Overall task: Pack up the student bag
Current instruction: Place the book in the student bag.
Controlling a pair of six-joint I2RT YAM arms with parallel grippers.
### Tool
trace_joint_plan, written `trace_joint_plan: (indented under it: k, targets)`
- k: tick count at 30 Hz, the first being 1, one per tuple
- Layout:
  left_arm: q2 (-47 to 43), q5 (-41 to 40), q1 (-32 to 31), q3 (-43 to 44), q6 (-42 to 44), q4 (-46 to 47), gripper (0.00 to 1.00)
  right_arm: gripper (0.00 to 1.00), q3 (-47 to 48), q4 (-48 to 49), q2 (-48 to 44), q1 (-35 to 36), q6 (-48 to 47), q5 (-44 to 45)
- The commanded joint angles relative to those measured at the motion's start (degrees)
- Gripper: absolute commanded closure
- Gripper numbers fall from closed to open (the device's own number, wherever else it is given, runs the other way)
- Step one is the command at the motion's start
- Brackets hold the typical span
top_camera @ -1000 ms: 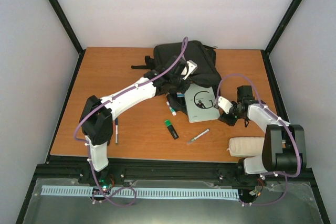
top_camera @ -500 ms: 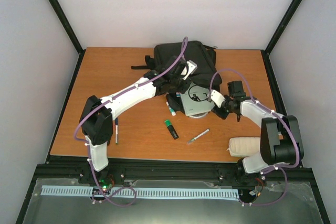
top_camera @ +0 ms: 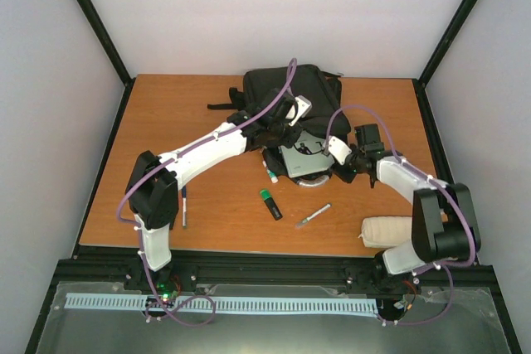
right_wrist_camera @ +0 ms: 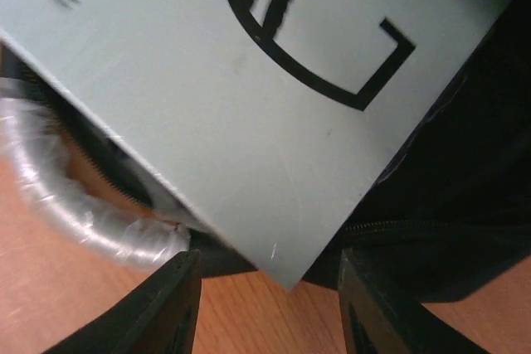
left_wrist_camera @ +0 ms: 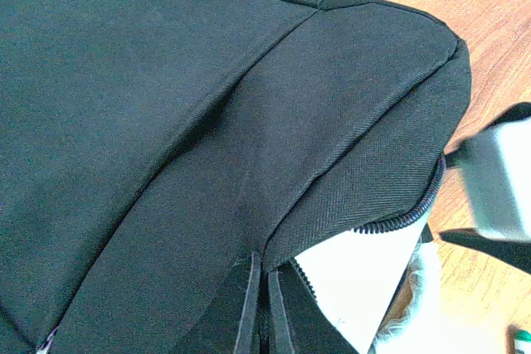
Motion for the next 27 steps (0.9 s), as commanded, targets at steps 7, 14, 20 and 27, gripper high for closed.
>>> trace_joint_plan:
  k: [7, 14, 20, 27]
  targets:
    - [-3.24, 2.73, 0.53, 1.32, -1.91, 2.85, 0.99, 0.65, -5.01, -3.9, -12.65, 4.82, -11.92, -0.52]
    - [-3.04, 5.72, 1.28, 2.3, -3.7, 2.39, 0.99, 0.71, -4.05, 2.13, -9.42, 11.94, -13.85, 6.57]
    - [-3.57, 5.87, 1.62, 2.31, -3.89, 2.0, 0.99, 0.71, -2.29, 5.71, -5.16, 14.93, -16.1, 11.56]
    - [-3.61, 6.16, 1.97, 3.0, -3.69, 1.3, 0.99, 0.7, -1.11, 7.04, -2.4, 15.53, -19.27, 12.72]
